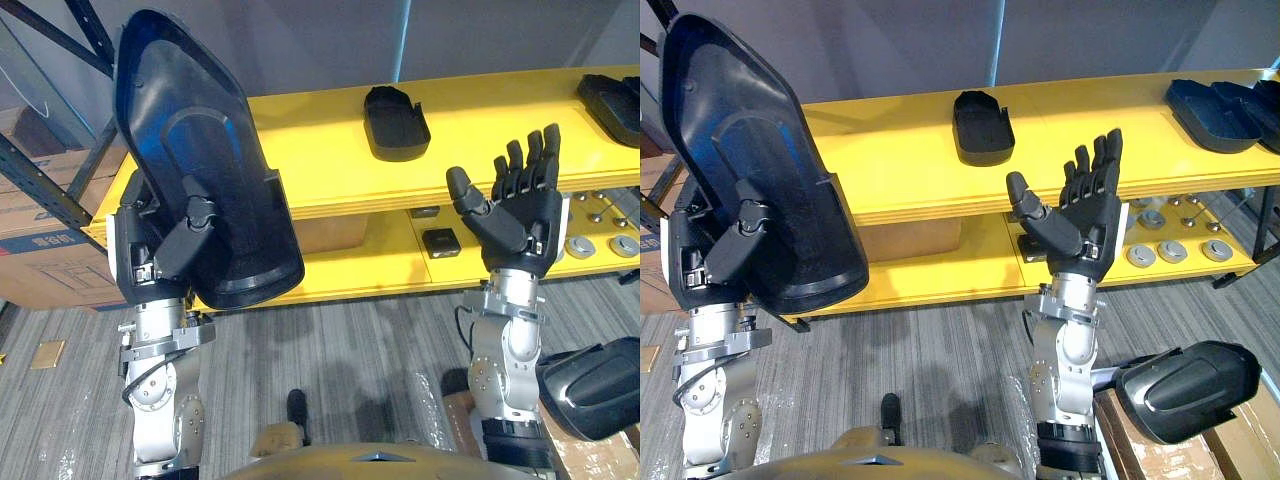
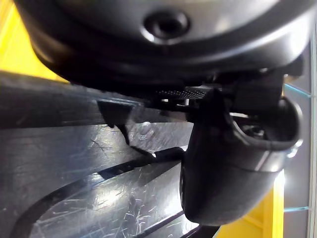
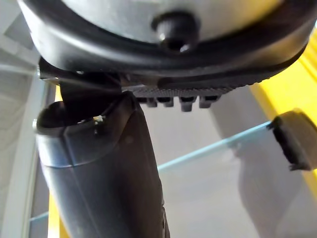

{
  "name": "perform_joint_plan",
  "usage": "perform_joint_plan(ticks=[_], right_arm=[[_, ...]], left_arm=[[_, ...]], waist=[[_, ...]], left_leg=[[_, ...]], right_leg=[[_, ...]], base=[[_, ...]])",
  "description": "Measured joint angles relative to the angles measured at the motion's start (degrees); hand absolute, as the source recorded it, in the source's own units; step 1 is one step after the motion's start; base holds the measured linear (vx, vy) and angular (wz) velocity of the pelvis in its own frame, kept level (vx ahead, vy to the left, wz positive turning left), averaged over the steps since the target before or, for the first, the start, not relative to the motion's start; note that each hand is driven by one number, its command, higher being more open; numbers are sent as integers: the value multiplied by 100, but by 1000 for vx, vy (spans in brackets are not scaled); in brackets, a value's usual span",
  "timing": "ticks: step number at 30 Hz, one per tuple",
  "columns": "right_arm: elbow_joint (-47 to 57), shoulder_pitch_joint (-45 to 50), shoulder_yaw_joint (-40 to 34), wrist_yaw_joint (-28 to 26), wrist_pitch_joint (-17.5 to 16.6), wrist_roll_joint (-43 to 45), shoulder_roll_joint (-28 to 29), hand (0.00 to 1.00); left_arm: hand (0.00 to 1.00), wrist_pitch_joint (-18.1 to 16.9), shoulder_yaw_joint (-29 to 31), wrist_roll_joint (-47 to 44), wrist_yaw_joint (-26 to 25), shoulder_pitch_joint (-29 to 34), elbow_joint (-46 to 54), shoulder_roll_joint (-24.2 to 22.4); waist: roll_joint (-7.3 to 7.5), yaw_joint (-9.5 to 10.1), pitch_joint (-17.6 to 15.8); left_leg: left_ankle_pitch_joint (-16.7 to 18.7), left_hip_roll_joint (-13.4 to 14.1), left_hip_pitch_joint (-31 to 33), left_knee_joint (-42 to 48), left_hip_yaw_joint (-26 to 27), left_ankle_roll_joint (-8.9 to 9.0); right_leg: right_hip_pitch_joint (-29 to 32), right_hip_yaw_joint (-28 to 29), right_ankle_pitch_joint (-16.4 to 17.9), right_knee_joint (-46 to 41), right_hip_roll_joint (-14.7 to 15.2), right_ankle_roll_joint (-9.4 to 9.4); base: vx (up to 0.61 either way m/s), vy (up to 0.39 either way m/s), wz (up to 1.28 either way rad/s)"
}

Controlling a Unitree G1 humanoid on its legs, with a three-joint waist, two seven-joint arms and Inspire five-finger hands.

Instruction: Walk over and take three plastic housings, then place them on the shelf

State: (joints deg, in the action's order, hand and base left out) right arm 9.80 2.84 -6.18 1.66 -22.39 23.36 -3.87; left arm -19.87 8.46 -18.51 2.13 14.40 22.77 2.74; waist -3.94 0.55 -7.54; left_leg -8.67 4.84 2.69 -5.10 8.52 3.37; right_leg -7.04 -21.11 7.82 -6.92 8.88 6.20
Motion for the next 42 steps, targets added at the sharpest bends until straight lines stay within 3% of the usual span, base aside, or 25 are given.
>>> perform_joint_plan(ticks=[7, 17, 29, 36, 38, 42], right_arm=[[7, 329, -9, -433, 119, 9, 11, 100], [-16, 464, 332, -857, 415, 278, -91, 100], [-68, 545, 861, -969, 188, 381, -134, 100], [-230, 599, 1068, -838, 176, 0, -84, 100], [-309, 644, 1135, -892, 179, 16, -82, 100], [-393, 788, 1112, -1070, 198, 197, -87, 100]], left_arm=[[0, 118, -268, 118, -128, 96, 0, 60], [0, 398, -623, 74, -257, 187, -134, 53], [0, 420, -829, 48, 62, 168, -298, 213], [0, 589, -998, -145, 91, 199, -298, 259], [0, 628, -1025, -147, 64, 220, -298, 292], [0, 631, -891, -189, -100, 404, -467, 288]], waist=[[91, -112, 52], [49, -72, 66], [-4, -86, 101], [15, -53, 133], [21, -21, 133], [109, 58, -125]], left_leg=[[-80, -1, 2, 2, 117, -41], [-124, -51, 74, 85, 0, -61], [-158, -41, 50, 0, -19, -66], [-130, -19, 118, 27, -10, -51], [-49, 5, 249, 250, 54, -83], [330, 237, 924, 2273, 258, -84]], right_leg=[[28, 122, -112, 21, 8, 63], [109, 56, 9, -223, 67, 48], [200, 99, 80, -312, 63, -6], [210, 136, 29, -154, 2, -17], [289, 241, 48, -242, 11, -37], [182, 431, 176, -500, 52, -86]], base=[[8, 7, -7], [-6, -1, 5], [-35, -2, 1], [14, -15, -1], [67, -28, -17], [12, -62, -22]])
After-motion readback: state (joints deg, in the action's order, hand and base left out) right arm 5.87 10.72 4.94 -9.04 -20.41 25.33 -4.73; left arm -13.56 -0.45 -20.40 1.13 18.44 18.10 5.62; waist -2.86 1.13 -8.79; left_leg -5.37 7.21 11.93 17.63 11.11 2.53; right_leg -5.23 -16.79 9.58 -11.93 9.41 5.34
